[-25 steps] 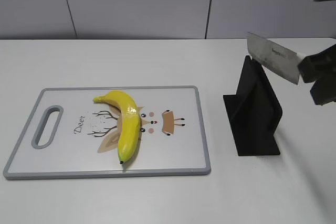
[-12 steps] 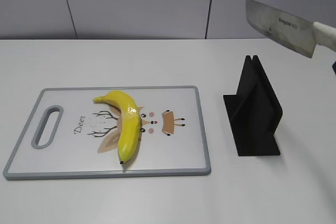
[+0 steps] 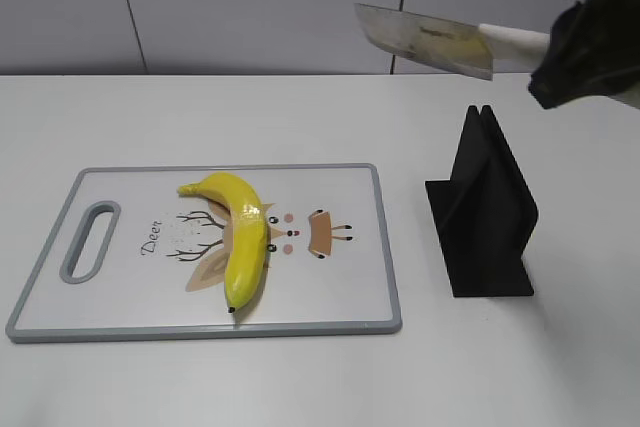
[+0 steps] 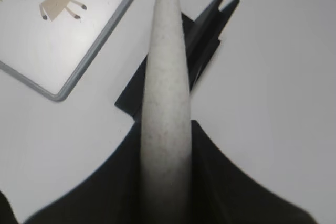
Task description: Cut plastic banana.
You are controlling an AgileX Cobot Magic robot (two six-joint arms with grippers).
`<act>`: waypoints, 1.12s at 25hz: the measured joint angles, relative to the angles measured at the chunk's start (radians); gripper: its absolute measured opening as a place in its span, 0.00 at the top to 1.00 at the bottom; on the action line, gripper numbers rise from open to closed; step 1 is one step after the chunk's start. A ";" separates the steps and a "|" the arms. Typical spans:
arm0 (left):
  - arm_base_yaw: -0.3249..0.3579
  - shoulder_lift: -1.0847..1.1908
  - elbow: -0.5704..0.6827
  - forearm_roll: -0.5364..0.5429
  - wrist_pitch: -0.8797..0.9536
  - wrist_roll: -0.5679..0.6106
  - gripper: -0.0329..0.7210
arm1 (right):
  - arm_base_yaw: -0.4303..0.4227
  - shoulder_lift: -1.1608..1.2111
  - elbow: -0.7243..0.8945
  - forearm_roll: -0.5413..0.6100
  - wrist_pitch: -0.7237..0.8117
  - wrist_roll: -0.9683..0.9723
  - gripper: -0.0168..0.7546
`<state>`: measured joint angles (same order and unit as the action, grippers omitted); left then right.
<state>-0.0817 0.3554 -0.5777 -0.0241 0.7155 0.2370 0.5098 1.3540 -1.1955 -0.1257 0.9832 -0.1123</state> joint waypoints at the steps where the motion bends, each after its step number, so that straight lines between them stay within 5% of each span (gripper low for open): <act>1: 0.000 0.061 -0.024 -0.016 -0.009 0.032 0.12 | 0.000 0.029 -0.023 0.013 -0.018 -0.040 0.76; 8: -0.048 0.457 -0.240 -0.195 -0.019 0.376 0.14 | 0.000 0.214 -0.189 0.153 -0.042 -0.362 0.76; 18: -0.319 0.856 -0.604 -0.203 0.195 0.818 0.17 | 0.000 0.362 -0.345 0.435 0.001 -0.921 0.76; 28: -0.367 1.137 -0.722 -0.190 0.324 0.916 0.18 | 0.000 0.430 -0.366 0.594 0.084 -1.218 0.76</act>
<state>-0.4492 1.4920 -1.2998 -0.2144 1.0391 1.1526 0.5098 1.7841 -1.5615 0.4681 1.0669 -1.3303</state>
